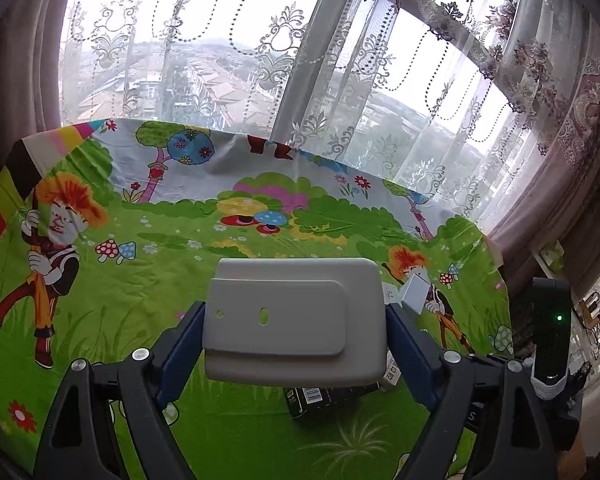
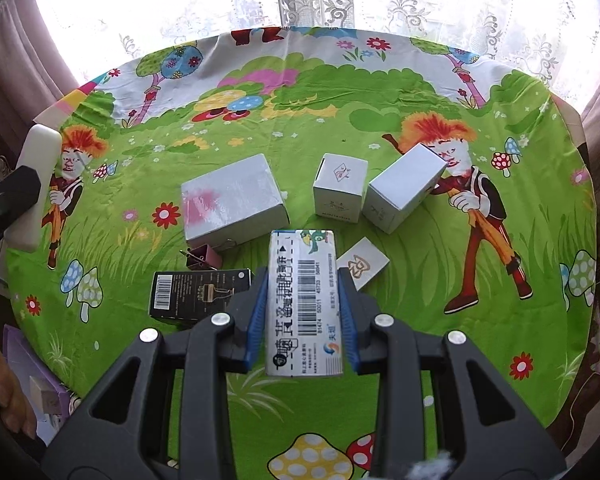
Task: Organize rigid objects
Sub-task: 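Carry the device and medicine box to the purple box and release both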
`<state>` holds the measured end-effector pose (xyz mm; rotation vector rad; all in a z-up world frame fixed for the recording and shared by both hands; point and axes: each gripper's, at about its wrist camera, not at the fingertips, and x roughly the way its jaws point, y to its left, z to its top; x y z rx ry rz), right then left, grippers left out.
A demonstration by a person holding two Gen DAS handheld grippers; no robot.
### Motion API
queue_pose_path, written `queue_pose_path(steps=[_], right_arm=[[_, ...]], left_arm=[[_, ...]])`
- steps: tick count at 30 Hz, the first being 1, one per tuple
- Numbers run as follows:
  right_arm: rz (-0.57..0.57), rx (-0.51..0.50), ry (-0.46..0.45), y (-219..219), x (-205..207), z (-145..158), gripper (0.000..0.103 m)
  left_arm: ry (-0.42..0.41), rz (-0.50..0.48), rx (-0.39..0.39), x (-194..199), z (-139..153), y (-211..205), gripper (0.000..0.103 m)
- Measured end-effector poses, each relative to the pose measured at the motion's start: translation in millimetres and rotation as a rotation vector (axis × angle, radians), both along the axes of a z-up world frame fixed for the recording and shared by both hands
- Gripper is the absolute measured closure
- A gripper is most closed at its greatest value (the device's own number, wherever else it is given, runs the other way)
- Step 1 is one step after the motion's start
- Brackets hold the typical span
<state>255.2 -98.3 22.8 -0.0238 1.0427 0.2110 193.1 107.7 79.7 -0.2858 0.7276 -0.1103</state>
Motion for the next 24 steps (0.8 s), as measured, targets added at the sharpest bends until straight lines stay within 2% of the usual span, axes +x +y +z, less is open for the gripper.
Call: queue_pose_path(steps=[14, 24], right_arm=[[0.112, 0.056, -0.024, 28.7, -72.5, 23.2, 0.066], [0.233, 0.068, -0.057, 67.4, -125.1, 42.1, 0.066]], left_arm=[[0.043, 0.074, -0.002, -74.8, -8.3, 22.6, 0.016], [0.061, 0.155, 0.014, -137.5, -6.5, 52.9, 0.016]])
